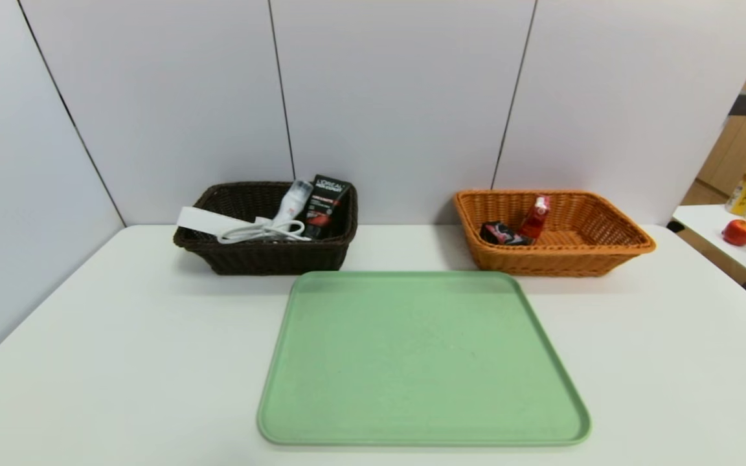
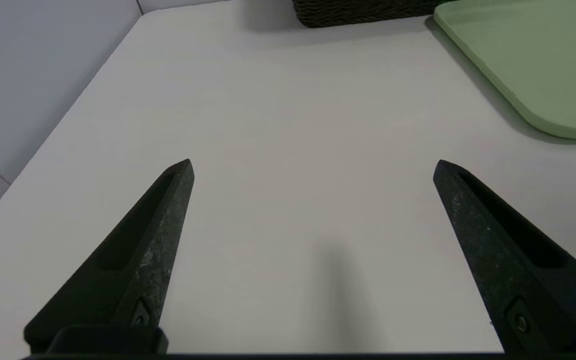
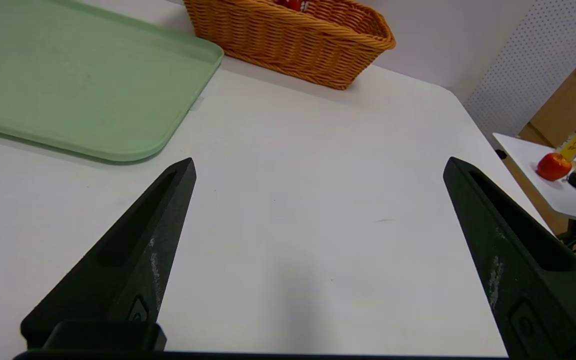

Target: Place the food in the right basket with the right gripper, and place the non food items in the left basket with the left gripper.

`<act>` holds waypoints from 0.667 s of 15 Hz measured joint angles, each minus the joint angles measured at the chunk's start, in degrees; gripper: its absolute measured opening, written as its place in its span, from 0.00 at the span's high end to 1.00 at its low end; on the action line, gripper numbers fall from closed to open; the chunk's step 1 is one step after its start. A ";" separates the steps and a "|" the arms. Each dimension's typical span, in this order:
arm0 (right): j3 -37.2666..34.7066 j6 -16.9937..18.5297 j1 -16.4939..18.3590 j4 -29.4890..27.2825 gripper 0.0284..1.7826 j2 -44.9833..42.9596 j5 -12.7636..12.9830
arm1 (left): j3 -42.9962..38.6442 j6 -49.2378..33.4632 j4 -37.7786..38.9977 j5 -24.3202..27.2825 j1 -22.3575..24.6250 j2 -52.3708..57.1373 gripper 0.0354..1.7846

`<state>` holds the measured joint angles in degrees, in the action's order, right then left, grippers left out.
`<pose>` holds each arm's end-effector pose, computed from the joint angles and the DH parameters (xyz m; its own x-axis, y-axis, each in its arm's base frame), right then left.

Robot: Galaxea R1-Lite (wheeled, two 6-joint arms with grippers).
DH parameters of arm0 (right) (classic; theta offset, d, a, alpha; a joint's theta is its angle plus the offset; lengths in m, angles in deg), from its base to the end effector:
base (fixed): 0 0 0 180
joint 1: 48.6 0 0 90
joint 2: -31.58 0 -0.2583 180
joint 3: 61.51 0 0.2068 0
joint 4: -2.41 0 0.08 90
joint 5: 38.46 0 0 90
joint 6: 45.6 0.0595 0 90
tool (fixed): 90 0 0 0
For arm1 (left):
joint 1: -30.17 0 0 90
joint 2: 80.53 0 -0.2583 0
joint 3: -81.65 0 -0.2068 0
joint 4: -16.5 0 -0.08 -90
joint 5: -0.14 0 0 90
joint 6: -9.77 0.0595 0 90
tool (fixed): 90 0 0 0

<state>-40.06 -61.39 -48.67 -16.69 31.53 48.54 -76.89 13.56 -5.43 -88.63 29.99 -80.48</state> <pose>0.0734 0.0032 0.0814 0.9977 0.0536 0.0418 -0.0401 0.9609 -0.2740 0.0736 -0.0015 0.0746 0.9997 -0.0246 -0.0073 0.0250 0.9975 0.0659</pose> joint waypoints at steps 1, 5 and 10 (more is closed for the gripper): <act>-0.02 0.69 0.00 0.01 0.04 0.00 0.11 | -0.02 -0.73 0.01 -0.30 0.00 0.00 0.06; -0.02 7.56 0.00 -1.12 0.04 0.00 1.24 | -0.05 -1.34 0.17 -0.55 0.00 0.00 0.06; 0.17 8.70 0.00 -3.73 0.04 0.00 0.30 | -0.05 -1.51 0.17 -0.57 0.00 0.00 0.06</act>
<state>-39.89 -52.69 -48.67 -20.42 31.53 48.85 -76.94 12.05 -5.26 -89.20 29.99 -80.48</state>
